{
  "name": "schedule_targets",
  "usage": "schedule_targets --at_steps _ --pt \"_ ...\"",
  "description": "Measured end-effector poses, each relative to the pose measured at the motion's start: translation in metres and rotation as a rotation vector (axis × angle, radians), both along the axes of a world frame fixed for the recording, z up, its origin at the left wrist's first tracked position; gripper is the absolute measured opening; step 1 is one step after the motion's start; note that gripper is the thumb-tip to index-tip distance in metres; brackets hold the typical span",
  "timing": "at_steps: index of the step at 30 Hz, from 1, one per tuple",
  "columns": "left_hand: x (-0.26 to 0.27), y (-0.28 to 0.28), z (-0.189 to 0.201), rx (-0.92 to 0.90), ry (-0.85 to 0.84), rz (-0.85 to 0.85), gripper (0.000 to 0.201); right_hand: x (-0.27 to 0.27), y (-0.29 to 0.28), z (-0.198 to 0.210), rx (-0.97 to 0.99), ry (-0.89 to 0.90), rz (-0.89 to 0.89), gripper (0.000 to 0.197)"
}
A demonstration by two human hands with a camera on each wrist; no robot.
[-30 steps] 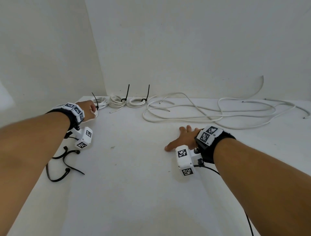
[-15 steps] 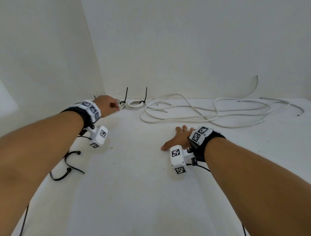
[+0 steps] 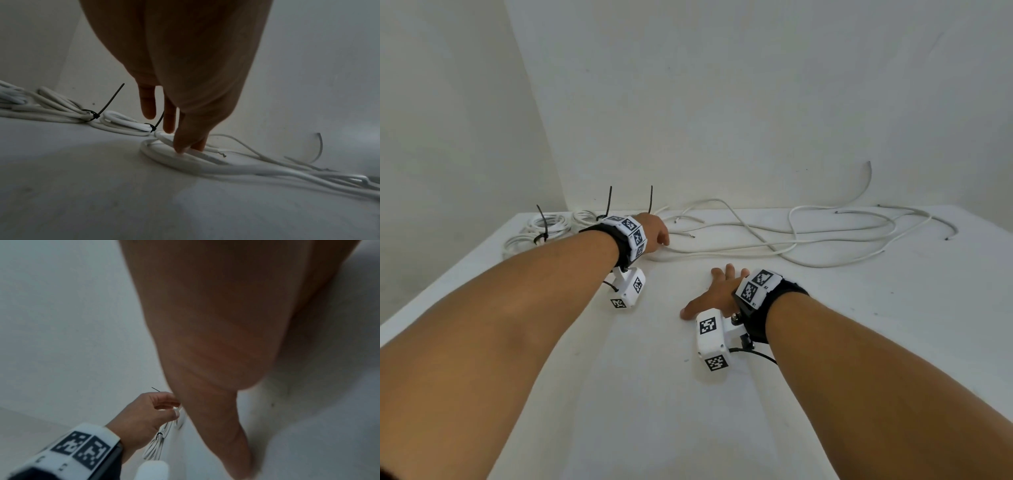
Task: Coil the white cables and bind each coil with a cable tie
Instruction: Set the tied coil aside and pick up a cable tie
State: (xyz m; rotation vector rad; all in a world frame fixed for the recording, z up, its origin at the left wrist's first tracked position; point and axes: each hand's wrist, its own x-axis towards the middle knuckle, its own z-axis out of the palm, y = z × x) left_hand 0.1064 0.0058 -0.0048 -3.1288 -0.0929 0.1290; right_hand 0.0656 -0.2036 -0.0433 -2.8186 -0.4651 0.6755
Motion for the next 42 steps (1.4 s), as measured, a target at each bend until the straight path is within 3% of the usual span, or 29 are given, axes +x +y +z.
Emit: schedule_targets --at_steps 4,6,15,17,20,22,24,27,29,31,32,34,37,42 --pt "0.005 0.006 -0.007 0.053 -0.07 -0.003 0.019 -0.001 0.001 0.001 0.01 -0.013 -0.004 0.118" --pt "0.007 0.009 -0.005 -0.031 -0.159 -0.01 0.013 0.002 0.001 0.001 0.008 0.003 0.008 0.122" --pt "-0.018 -0.009 0.033 -0.674 -0.698 -0.007 0.018 -0.002 -0.005 0.008 0.022 0.019 0.044 0.115" --pt "-0.027 -0.019 0.035 -0.834 -0.757 0.059 0.017 -0.004 -0.007 0.012 0.023 0.021 0.059 0.114" --pt "-0.046 -0.037 0.026 -1.248 -0.766 0.128 0.011 -0.005 -0.014 0.016 0.023 0.036 0.083 0.112" --pt "-0.061 -0.048 0.016 -1.378 -0.766 0.133 0.01 -0.012 -0.021 0.02 0.057 0.062 0.13 0.101" --pt "-0.075 -0.059 0.006 -1.362 -0.776 0.125 0.009 -0.022 -0.03 0.025 0.195 0.049 0.201 0.076" --pt "-0.093 -0.075 -0.001 -1.191 -0.786 0.081 0.009 -0.027 -0.04 0.035 0.713 -0.055 0.148 0.031" --pt "-0.103 -0.086 -0.001 -1.084 -0.75 0.04 0.011 -0.024 -0.046 0.039 0.975 -0.366 0.038 0.023" --pt "-0.11 -0.094 -0.002 -1.021 -0.694 0.002 0.017 -0.024 -0.049 0.043 1.052 -0.685 0.078 0.008" --pt "-0.112 -0.097 -0.003 -0.991 -0.664 -0.006 0.02 -0.026 -0.049 0.044 1.062 -0.729 0.144 0.009" --pt "-0.115 -0.1 -0.004 -0.947 -0.634 -0.018 0.022 -0.025 -0.052 0.041 1.019 -0.679 0.227 0.021" --pt "-0.117 -0.099 -0.004 -0.94 -0.622 -0.038 0.021 -0.02 -0.058 0.037 0.938 -0.582 0.219 0.013" --pt "-0.124 -0.097 -0.007 -1.006 -0.516 -0.061 0.035 -0.013 -0.069 0.042 1.119 -0.576 0.139 0.007"
